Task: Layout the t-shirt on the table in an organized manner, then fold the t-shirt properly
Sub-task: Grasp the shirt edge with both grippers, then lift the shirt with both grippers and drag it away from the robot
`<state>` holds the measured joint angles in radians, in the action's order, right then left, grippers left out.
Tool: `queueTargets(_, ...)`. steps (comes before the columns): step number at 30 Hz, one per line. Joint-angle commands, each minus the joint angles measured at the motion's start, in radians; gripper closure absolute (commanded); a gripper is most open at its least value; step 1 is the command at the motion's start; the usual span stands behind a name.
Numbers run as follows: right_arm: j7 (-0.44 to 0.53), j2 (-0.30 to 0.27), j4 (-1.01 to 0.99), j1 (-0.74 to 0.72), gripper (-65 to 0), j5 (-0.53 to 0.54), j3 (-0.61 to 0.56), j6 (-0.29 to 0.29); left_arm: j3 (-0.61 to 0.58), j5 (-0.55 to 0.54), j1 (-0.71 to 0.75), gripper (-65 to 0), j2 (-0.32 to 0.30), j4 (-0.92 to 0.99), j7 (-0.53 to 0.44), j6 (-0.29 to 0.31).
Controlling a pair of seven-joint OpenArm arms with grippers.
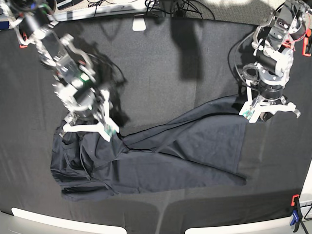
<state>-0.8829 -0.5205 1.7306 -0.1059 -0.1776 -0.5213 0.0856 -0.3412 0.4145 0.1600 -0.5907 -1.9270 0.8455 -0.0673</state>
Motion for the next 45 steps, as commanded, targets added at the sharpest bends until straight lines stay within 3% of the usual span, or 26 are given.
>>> queueTargets(1,0.008,-0.004,0.016,-0.022,-27.3,-0.040,0.010,-0.025,0.006,0.018,-0.011,0.0,-0.011,-0.018,-0.010,-0.016)
queueTargets(4,-0.008,-0.003,0.016,-0.022,-26.9,-0.086,0.010,-0.034,0.006,0.018,-0.011,0.0,-0.011,-0.018,-0.010,-0.016)
queueTargets(9,-0.015,-0.003,0.016,-0.022,-13.2,-0.104,0.010,-0.034,0.006,0.018,-0.011,0.0,-0.011,-0.018,-0.010,-0.016)
queueTargets(22,-0.021,-0.003,0.016,-0.021,-14.6,-0.099,0.010,-0.036,0.006,0.018,-0.011,0.0,-0.011,-0.018,-0.009,-0.016)
queueTargets(27,-0.014,-0.003,0.016,-0.021,-22.7,-0.019,0.010,-0.082,0.006,0.018,-0.011,0.0,-0.011,-0.018,-0.009,-0.016)
queueTargets(33,-0.014,-0.003,0.014,-0.021,-22.8,-0.005,0.011,-0.154,0.006,0.018,-0.011,0.0,-0.011,-0.018,-0.010,-0.016)
queueTargets(41,0.027,0.039,-0.123,-0.022,-22.6,-0.002,0.035,-0.169,0.006,0.018,-0.011,0.0,-0.011,-0.018,-0.009,-0.016)
queueTargets(42,0.045,0.049,-0.149,-0.022,-20.6,-0.005,0.047,-0.169,0.006,0.018,-0.011,0.0,-0.011,-0.018,-0.010,-0.016)
queueTargets(45,0.080,0.071,-0.178,-0.021,0.0,-0.052,0.064,-0.169,0.006,0.018,-0.011,0.0,-0.011,-0.018,-0.010,-0.016)
